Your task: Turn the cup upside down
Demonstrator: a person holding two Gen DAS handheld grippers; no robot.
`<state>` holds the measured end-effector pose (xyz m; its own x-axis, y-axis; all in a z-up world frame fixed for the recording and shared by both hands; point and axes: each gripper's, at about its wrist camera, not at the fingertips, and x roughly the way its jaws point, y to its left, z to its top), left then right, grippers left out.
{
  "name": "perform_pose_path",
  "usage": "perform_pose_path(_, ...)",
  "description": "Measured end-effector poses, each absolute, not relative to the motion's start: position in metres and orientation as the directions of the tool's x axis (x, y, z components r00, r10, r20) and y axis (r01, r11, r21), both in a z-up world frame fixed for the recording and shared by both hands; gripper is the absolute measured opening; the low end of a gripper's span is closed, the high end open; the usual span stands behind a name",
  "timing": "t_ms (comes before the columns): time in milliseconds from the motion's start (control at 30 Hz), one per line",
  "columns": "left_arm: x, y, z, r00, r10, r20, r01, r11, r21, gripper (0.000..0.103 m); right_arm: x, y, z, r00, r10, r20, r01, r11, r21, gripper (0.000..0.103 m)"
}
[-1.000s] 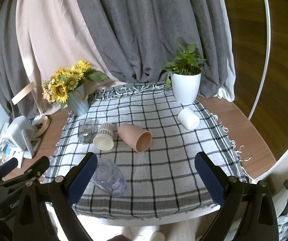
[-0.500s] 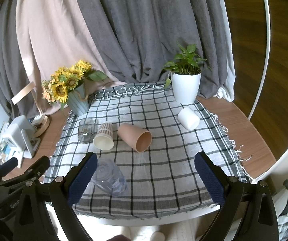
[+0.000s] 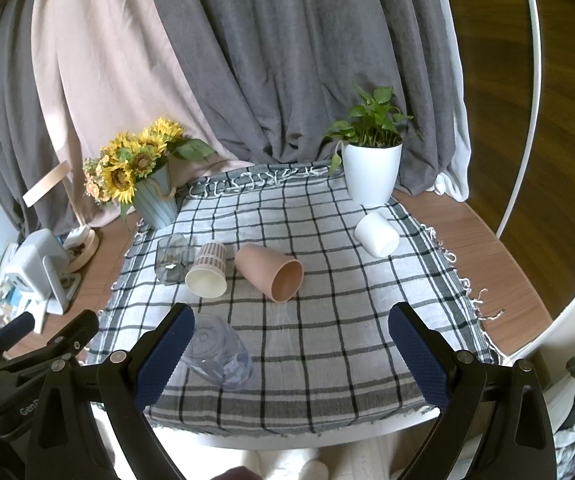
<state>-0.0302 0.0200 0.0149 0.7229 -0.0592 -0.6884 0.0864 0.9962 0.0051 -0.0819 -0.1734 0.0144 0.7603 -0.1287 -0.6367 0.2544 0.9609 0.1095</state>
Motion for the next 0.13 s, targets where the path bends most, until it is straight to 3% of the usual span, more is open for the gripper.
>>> perform_pose_path(133,-0.0301,0.021,0.0142,0.724,-0.062,-0.688,0.089,0.996,0.004,0.103,-0.0817,-0.1735,0.0145,0.762,-0.128,-0.635,0.253,0.961,0.11,0.098)
